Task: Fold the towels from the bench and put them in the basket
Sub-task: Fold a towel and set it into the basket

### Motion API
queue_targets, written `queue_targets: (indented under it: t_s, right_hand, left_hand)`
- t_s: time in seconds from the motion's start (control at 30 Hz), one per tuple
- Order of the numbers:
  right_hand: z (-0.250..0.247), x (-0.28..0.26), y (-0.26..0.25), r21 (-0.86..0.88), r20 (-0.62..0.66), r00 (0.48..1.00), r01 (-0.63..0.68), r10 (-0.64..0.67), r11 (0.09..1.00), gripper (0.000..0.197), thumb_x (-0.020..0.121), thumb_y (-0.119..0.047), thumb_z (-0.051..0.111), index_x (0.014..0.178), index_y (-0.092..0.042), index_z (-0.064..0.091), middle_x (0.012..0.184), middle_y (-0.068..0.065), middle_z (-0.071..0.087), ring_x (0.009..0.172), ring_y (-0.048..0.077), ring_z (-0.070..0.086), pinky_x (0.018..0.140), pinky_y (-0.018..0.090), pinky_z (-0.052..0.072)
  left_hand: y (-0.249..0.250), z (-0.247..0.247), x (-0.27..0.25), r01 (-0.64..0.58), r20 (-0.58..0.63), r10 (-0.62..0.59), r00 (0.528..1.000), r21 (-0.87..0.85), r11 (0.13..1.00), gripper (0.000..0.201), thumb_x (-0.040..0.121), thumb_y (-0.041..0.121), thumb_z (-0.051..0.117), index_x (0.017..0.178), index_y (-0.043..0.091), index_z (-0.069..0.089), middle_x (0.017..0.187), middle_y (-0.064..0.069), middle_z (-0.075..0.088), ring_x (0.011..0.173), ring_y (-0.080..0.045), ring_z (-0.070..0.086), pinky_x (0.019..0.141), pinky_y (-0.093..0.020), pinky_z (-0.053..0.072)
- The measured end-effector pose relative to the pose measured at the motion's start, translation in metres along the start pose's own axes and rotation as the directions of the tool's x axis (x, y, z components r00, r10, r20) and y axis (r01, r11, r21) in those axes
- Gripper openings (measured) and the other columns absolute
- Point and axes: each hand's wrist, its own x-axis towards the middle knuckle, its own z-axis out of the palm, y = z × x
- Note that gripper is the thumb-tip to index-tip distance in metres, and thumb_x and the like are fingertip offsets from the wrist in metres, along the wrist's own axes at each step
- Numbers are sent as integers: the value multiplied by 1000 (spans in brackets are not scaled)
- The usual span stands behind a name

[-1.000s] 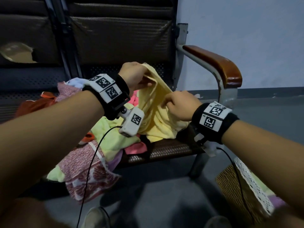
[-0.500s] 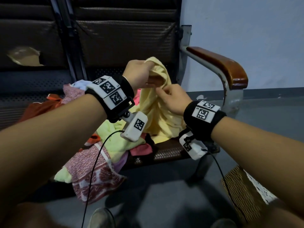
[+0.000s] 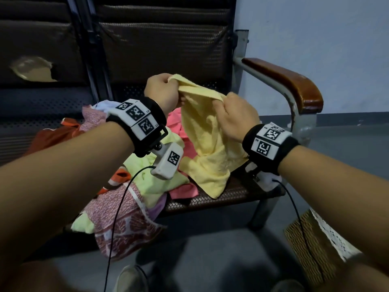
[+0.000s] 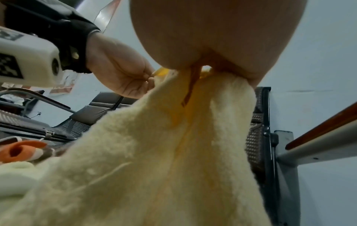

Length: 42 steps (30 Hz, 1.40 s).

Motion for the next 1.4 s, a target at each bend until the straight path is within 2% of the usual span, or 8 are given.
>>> queue_targets:
  t_s: [0.3,0.47,0.6,0.77,0.93,1.03,1.17,1.4]
  right_hand:
    - [-2,-5,21,-290,406,907,12,112,957,47,98,-47,32,71,-17,55,76,3,58,72,23,58,57,30,36]
    - [-14,-3,31,-128,612,775,-101,159,987,35,101,-28,37,80,-10,58,88,9,59,79,21,54,65,31,41]
    - [-25,2,39,-201,439,872,-139,216,970,25,92,-20,44,71,-12,56,73,7,55,72,27,55,59,30,38]
    - [-28,3,44,-117,283,928,-216,241,969,24,93,-22,44,76,-12,58,76,9,56,77,30,55,67,31,38]
    - [-29,-2,51,51,247,955,-182,164,982,44,104,-32,39,65,-11,49,66,6,52,71,28,52,62,34,33]
    - [-34,-5,57,53,206,975,-92,80,994,38,99,-37,52,74,-13,66,68,3,60,70,23,56,65,32,39]
    - [-42,-10,61,55,302,952,20,-36,998,20,92,-40,68,78,-26,73,77,-3,64,74,17,58,71,31,44]
    - [-42,-22,55,146,549,826,56,-128,988,30,88,-50,67,70,-27,74,64,-6,58,58,8,52,57,29,41]
  left_hand:
    - [-6,-7,8,1,-112,-3,994,-16,1000,34,92,5,43,98,16,74,97,-12,71,78,-24,73,60,-32,62]
    - [-22,-25,17,-18,-184,29,983,60,998,43,90,2,39,91,27,74,98,-9,71,81,-25,74,62,-33,63]
    - [-32,-37,28,97,-275,-75,958,68,993,42,91,1,32,106,25,63,102,-7,63,71,-25,68,56,-32,60]
    - [-25,-39,30,264,-261,-306,916,-183,947,27,102,3,25,103,3,52,41,-7,56,29,-13,50,36,-17,39]
    - [-23,-48,26,192,-168,-225,960,-190,963,33,100,-5,37,97,4,70,104,-23,66,89,-29,70,59,-24,59]
    - [-29,-54,27,188,-149,-213,966,-169,968,38,99,-4,36,91,6,72,100,-19,65,86,-26,68,61,-23,58]
    - [-34,-64,29,181,-83,-203,976,-212,960,18,100,3,48,93,3,64,71,-8,55,47,-11,56,50,-21,46]
    - [-39,-75,22,211,-134,-223,966,-102,972,14,101,8,46,109,5,57,81,-17,67,55,-19,70,54,-27,58]
